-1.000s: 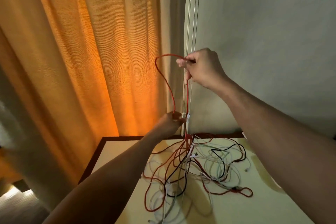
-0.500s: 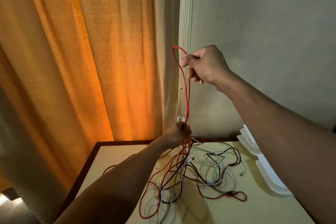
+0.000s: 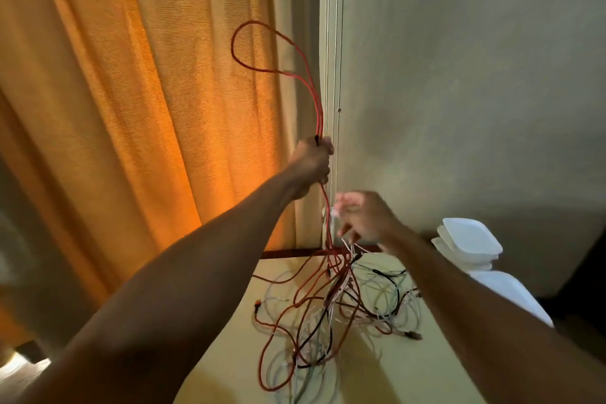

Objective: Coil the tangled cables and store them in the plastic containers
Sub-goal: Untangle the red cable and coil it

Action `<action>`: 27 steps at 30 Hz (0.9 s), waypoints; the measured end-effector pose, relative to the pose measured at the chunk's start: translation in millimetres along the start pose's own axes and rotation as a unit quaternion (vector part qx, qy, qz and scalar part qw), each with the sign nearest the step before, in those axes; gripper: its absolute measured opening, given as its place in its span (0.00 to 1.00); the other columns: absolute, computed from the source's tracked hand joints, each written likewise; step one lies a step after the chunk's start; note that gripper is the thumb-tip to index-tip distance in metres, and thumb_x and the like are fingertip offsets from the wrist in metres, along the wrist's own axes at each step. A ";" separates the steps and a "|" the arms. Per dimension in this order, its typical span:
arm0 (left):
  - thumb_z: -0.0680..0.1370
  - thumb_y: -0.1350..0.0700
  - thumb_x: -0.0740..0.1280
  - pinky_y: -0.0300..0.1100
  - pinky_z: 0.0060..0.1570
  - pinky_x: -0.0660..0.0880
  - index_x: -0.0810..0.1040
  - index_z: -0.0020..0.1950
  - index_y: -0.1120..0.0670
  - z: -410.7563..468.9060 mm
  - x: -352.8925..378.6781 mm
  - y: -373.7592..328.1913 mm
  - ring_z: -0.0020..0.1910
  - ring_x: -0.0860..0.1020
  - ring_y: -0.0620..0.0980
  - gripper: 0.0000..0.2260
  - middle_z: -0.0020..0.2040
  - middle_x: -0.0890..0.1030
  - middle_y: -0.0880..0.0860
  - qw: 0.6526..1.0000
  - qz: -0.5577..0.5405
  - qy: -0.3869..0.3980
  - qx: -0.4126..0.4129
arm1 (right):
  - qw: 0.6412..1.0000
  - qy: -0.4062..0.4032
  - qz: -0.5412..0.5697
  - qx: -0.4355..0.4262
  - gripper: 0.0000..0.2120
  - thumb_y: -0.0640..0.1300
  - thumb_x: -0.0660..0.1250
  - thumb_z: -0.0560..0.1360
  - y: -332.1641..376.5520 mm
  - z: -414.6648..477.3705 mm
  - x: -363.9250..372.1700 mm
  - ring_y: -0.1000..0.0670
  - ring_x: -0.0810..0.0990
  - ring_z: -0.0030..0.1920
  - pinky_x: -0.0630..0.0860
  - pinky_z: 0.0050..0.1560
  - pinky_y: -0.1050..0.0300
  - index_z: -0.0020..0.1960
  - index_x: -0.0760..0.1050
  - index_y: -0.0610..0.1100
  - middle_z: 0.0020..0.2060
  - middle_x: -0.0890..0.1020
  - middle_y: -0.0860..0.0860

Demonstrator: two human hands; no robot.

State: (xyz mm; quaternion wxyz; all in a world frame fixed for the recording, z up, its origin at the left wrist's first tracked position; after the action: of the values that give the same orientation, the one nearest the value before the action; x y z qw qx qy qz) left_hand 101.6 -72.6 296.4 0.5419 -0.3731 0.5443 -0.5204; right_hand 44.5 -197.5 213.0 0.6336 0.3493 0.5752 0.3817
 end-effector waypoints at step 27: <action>0.88 0.55 0.52 0.49 0.45 0.72 0.70 0.37 0.54 -31.2 43.6 50.0 0.31 0.72 0.52 0.20 0.29 0.73 0.51 0.977 -0.171 0.106 -0.064 | 0.963 -0.153 0.019 -0.220 0.03 0.36 0.72 0.77 151.2 15.3 -84.2 0.47 0.84 0.30 0.83 0.32 0.52 0.47 0.84 0.42 0.36 0.86 0.44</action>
State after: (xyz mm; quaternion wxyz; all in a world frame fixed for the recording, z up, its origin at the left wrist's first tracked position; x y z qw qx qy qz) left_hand 73.2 -100.8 235.0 0.3594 -0.4371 0.5587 -0.6063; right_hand 43.4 -201.9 386.7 0.7675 0.2666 0.3668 0.4532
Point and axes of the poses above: each hand's wrist, its own z-axis towards the middle knuckle, its own x-axis out of the palm, y = z × x, the point moved 6 cm from there along z, towards the middle knuckle
